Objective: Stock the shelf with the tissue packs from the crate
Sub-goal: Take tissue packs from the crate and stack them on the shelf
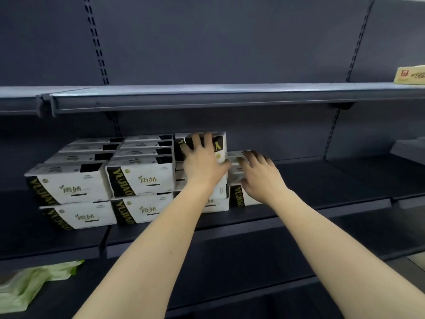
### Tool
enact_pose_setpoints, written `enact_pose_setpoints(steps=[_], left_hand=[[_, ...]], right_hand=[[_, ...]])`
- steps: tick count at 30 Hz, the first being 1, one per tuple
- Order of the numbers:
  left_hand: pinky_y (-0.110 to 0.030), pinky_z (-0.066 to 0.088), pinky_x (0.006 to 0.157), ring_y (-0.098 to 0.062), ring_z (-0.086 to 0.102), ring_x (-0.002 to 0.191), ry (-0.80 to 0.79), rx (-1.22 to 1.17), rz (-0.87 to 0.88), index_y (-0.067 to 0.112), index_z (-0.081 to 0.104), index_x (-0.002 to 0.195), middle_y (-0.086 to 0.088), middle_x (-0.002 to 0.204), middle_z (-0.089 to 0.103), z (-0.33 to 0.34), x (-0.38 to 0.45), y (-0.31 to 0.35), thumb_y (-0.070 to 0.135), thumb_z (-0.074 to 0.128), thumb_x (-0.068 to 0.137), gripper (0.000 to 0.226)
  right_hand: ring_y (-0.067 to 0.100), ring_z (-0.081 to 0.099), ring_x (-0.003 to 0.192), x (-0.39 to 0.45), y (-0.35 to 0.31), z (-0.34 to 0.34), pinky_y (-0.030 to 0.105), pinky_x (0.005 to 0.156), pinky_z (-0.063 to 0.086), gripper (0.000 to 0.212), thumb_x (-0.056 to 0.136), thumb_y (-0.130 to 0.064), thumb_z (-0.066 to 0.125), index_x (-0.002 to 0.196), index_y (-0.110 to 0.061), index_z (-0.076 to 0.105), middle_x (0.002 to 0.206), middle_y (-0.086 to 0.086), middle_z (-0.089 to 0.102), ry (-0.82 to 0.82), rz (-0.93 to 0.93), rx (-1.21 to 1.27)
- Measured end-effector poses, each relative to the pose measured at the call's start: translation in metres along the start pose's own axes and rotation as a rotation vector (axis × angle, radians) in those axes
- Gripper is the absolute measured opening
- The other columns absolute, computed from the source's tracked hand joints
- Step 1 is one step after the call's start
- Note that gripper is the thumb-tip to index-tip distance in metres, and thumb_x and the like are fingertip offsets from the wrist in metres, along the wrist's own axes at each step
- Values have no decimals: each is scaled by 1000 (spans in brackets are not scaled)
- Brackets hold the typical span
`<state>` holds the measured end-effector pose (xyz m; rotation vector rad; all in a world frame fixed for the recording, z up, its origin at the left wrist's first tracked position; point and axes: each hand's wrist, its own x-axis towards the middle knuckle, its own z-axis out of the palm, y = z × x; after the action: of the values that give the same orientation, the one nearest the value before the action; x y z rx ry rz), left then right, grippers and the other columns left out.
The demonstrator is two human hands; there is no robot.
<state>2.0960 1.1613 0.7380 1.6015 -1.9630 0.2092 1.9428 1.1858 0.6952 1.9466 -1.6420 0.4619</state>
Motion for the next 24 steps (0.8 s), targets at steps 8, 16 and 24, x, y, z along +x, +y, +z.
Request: enact_pose_setpoints(steps=[8, 16, 24], left_hand=[[-34, 36, 76, -43, 25, 132, 18, -54, -84, 16, 23, 142, -10, 144, 25, 7, 35, 17, 56, 61, 80, 83], [-31, 38, 70, -38, 25, 131, 80, -15, -111, 18, 25, 140, -9, 146, 21, 24, 49, 20, 56, 62, 81, 79], [-40, 41, 94, -38, 29, 132, -26, 92, 38, 18, 25, 145, -10, 148, 25, 23, 51, 7, 69, 40, 86, 78]], right_hand=[[41, 54, 113, 27, 19, 21, 51, 91, 45, 60, 62, -11, 78, 118, -3, 60, 124, 20, 57, 33, -27, 110], [36, 42, 128, 40, 24, 36, 48, 103, 35, 56, 81, -18, 64, 132, -4, 47, 136, 17, 47, 26, -8, 130], [33, 32, 135, 36, 12, 52, 45, 110, 26, 54, 89, -22, 52, 139, -5, 39, 142, 14, 40, -52, -7, 206]])
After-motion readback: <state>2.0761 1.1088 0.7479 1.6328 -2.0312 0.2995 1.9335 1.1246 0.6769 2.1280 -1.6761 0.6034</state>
